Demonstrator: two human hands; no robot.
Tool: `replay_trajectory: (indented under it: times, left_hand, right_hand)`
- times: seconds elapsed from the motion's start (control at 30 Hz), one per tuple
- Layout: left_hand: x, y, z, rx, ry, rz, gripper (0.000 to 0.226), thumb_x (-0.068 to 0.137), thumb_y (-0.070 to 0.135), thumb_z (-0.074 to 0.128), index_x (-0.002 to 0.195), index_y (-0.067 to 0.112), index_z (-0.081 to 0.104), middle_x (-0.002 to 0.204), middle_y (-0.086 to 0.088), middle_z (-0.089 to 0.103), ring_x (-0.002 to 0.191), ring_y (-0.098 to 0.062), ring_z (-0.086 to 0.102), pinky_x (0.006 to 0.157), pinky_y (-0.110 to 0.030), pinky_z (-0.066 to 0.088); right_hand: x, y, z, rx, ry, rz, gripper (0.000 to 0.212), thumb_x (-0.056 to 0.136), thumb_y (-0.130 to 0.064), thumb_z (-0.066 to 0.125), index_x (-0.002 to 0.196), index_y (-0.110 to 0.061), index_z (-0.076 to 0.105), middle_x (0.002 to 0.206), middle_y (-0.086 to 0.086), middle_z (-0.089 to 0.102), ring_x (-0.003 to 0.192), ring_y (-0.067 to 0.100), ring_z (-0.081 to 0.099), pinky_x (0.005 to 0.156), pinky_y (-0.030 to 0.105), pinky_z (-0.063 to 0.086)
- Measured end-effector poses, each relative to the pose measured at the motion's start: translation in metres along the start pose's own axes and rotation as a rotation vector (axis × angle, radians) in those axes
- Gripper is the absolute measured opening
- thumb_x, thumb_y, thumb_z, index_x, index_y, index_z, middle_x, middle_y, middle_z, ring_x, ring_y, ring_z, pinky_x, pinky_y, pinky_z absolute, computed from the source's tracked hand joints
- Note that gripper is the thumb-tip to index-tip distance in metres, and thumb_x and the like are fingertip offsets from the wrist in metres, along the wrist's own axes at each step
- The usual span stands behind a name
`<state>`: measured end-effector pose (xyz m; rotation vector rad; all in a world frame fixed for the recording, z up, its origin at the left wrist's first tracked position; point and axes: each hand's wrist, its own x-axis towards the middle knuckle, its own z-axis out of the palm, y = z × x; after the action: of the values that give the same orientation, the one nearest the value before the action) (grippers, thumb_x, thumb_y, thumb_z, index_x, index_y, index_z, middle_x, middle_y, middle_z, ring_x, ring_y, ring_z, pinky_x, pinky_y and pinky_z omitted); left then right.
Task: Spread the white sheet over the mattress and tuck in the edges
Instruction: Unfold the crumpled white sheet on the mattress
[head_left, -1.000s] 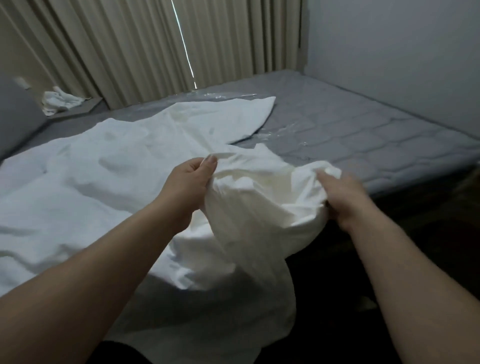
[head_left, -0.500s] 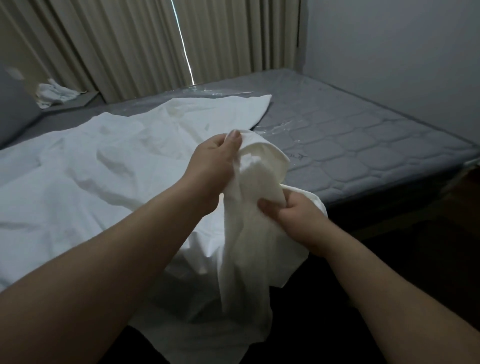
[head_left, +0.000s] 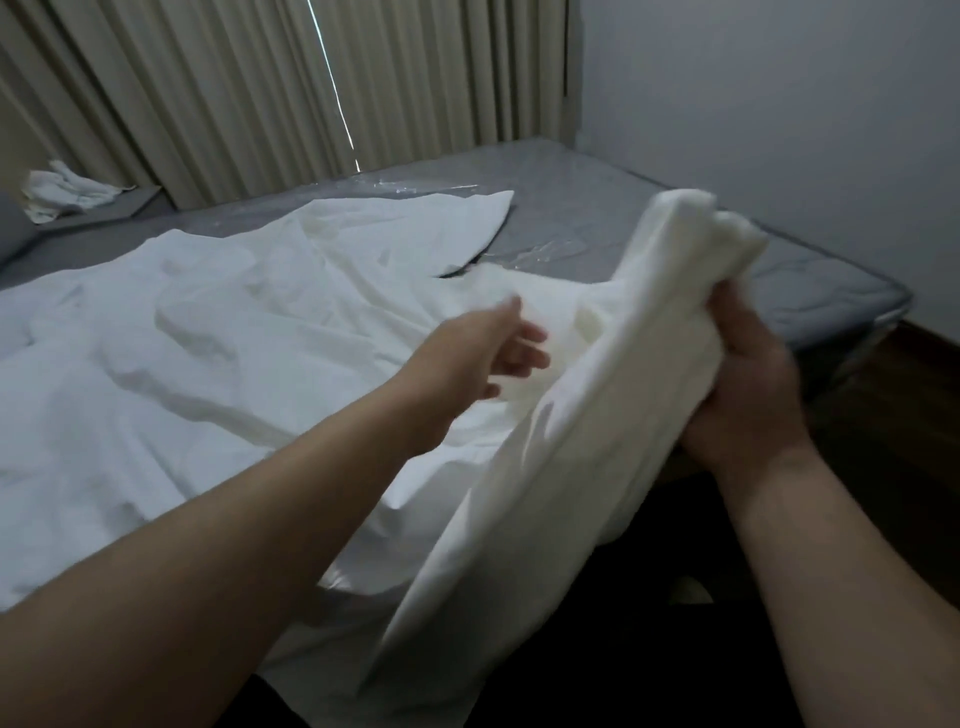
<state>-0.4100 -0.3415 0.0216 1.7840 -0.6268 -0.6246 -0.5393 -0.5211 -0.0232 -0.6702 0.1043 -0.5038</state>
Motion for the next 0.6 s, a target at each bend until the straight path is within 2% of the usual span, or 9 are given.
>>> replay_trajectory:
  times: [0.1,0.17,0.23,0.3,0.33,0.4,0.43,0.53,0.6]
  left_hand:
    - [0.007,-0.03,0.004,0.059,0.095,-0.102,0.04,0.104,0.054,0.046,0.11,0.023,0.071,0.113,0.006,0.075,0.101,-0.017,0.071,0.097,-0.043,0.055]
    - [0.013,-0.033,0.001,-0.171,0.21,-0.193,0.042,0.101,0.059,0.048,0.114,0.024,0.067,0.116,0.003,0.072,0.098,-0.018,0.07,0.084,-0.042,0.058]
    - [0.022,-0.029,-0.002,-0.237,0.284,-0.2,0.055,0.09,0.073,0.052,0.11,0.023,0.065,0.111,0.0,0.07,0.093,-0.021,0.069,0.08,-0.042,0.057]
    - [0.027,-0.028,-0.004,-0.066,0.205,-0.171,0.071,0.073,0.087,0.056,0.107,0.026,0.064,0.111,-0.001,0.067,0.097,-0.024,0.07,0.091,-0.051,0.057]
    - [0.023,-0.027,-0.001,0.065,0.113,-0.173,0.076,0.069,0.09,0.057,0.111,0.027,0.063,0.113,0.001,0.066,0.099,-0.023,0.07,0.092,-0.049,0.056]
    - [0.017,-0.036,0.007,0.39,-0.047,-0.197,0.091,0.063,0.09,0.061,0.126,0.024,0.059,0.116,0.001,0.069,0.101,-0.02,0.071,0.087,-0.042,0.059]
    - [0.015,-0.043,0.011,0.55,-0.093,-0.195,0.09,0.065,0.086,0.063,0.127,0.02,0.058,0.112,-0.002,0.072,0.097,-0.02,0.072,0.086,-0.04,0.06]
    - [0.018,-0.067,0.016,0.688,-0.052,-0.143,0.056,0.084,0.066,0.061,0.094,0.011,0.065,0.08,-0.008,0.073,0.066,-0.023,0.07,0.062,-0.032,0.057]
    - [0.021,-0.074,0.009,0.655,-0.023,-0.152,0.051,0.092,0.06,0.057,0.081,0.011,0.066,0.071,-0.005,0.07,0.063,-0.022,0.064,0.061,-0.033,0.049]
  right_hand:
    - [-0.011,-0.02,-0.014,0.032,-0.101,0.001,0.042,0.105,-0.035,0.051,0.136,-0.009,0.064,0.133,0.017,0.067,0.126,0.035,0.064,0.101,0.048,0.055]
    - [-0.017,-0.008,-0.016,-0.181,-0.205,0.119,0.043,0.076,-0.022,0.078,0.115,-0.004,0.076,0.111,0.019,0.075,0.103,0.035,0.073,0.085,0.042,0.061]
    - [-0.02,0.014,-0.016,-0.557,-0.378,0.372,0.043,0.057,-0.01,0.078,0.098,0.003,0.077,0.098,0.02,0.071,0.087,0.035,0.067,0.078,0.038,0.055]
    - [-0.02,0.04,-0.014,-1.07,-0.565,0.489,0.042,0.064,-0.008,0.063,0.104,-0.001,0.074,0.108,0.01,0.068,0.101,0.027,0.062,0.088,0.038,0.049]
    - [-0.017,0.053,-0.013,-1.303,-0.6,0.466,0.049,0.067,-0.007,0.058,0.112,-0.015,0.076,0.123,-0.001,0.068,0.116,0.015,0.059,0.102,0.035,0.048]
    - [-0.012,0.073,-0.01,-1.643,-0.599,0.306,0.06,0.073,-0.01,0.054,0.12,-0.041,0.073,0.142,-0.016,0.051,0.137,-0.001,0.035,0.121,0.026,0.03]
    - [-0.01,0.081,-0.006,-1.759,-0.591,0.184,0.059,0.077,-0.013,0.055,0.125,-0.044,0.069,0.147,-0.016,0.042,0.141,-0.001,0.025,0.123,0.024,0.023]
    - [-0.001,0.099,-0.003,-1.771,-0.547,0.109,0.058,0.086,-0.012,0.057,0.141,-0.03,0.059,0.152,-0.001,0.04,0.142,0.016,0.037,0.111,0.02,0.036]
    - [0.004,0.104,-0.002,-1.598,-0.559,0.169,0.056,0.084,-0.001,0.054,0.134,-0.023,0.067,0.142,0.0,0.054,0.133,0.019,0.052,0.104,0.022,0.043]
